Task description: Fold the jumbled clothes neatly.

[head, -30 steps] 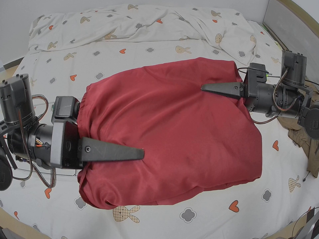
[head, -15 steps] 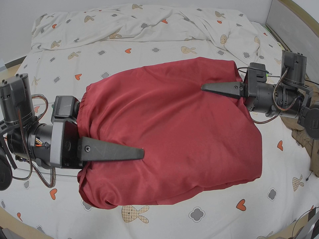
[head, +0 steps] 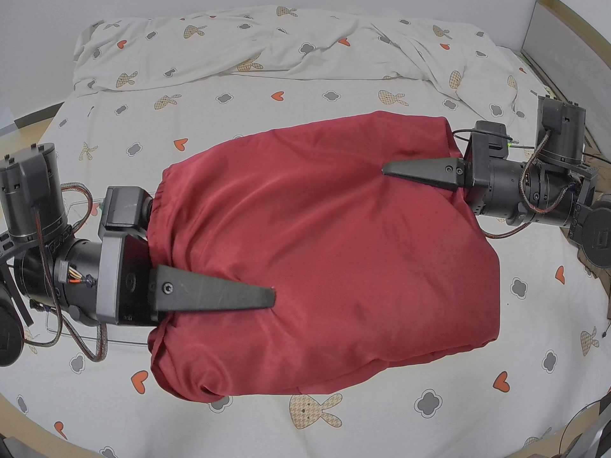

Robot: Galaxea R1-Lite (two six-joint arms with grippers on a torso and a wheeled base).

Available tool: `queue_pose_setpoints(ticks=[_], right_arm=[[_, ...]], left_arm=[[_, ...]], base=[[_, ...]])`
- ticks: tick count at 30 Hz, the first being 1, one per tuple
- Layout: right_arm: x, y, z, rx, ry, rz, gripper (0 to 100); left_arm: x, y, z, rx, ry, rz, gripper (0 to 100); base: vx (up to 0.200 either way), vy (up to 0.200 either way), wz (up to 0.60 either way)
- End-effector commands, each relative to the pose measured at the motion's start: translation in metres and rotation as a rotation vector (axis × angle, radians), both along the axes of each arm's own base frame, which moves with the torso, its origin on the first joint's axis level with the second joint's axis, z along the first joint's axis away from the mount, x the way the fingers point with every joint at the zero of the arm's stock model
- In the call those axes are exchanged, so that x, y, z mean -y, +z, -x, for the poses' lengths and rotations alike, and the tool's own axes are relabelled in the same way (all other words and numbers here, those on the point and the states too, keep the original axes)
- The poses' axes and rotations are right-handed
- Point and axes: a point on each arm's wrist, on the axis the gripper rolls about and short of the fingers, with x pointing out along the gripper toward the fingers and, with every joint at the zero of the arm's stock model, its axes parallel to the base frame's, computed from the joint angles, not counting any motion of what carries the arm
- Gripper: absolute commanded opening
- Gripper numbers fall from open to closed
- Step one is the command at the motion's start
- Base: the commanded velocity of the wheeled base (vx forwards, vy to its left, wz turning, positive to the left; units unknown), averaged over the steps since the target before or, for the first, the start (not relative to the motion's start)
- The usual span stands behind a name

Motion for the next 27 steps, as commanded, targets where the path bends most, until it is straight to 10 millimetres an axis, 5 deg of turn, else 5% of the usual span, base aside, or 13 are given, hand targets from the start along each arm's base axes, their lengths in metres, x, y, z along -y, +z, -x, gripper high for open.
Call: queue_pose_setpoints(ticks=[1, 19, 27], right_arm=[[-0.004, -0.002, -0.002, -0.008, 0.009, 0.001, 0], [-0.054, 0.015, 0.003, 0.036, 0.152, -0.036, 0], [-0.074, 0.04, 0.014, 0.033, 0.219, -0.102, 0]], left_arm=[[-0.001, 0.001, 0.0, -0.002, 0.006, 0.001, 0], [-0.046, 0.023, 0.017, -0.003, 0.174, 0.03, 0], [-0.062, 0.034, 0.028, 0.04, 0.241, 0.047, 0]], base=[[0.0, 0.0, 0.0], [0.0, 0.0, 0.0], [0.0, 0.0, 0.0]])
